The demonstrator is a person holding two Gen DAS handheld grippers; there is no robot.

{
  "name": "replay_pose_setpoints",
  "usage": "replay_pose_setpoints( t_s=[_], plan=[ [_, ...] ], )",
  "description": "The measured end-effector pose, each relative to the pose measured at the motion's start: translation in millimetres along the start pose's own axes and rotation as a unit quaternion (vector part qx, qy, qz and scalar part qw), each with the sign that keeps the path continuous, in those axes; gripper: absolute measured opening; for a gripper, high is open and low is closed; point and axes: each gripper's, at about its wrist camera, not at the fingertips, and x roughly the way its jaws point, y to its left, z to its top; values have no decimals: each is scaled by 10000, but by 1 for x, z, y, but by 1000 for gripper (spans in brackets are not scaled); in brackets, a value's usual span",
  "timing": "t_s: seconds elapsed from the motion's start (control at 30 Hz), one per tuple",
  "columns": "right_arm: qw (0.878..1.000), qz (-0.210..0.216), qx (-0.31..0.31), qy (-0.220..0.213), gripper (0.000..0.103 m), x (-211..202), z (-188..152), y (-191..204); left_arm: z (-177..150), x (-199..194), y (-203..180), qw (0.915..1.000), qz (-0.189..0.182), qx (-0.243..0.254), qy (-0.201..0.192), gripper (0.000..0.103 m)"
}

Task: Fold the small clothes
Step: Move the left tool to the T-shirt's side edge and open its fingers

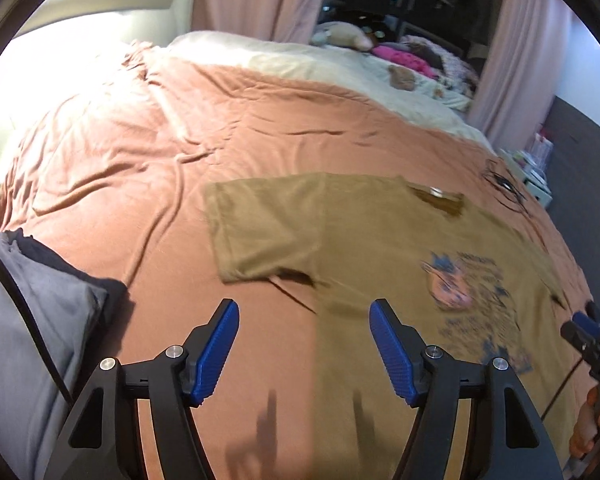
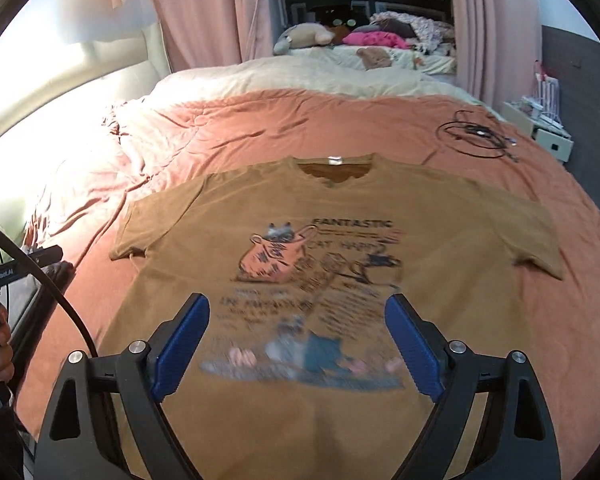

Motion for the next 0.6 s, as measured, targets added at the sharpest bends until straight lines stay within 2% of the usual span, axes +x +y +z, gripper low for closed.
replay_pose_setpoints(
  t_s=[0.1,0.2,0.4,0.6],
  plan=[
    [9999,47,31,88,89,21,9,8,18,21,22,9998,80,-181,64,69],
    [9997,149,21,197,89,44,20,16,30,42,38,9993,47,-340,158,63],
    [9988,311,-5,385,88,88,41,33,51,92,64,9979,98,-513,385,59],
    [9971,445,-76,608,69,130,59,54,61,139,83,9952,116,-744,621,59]
  ],
)
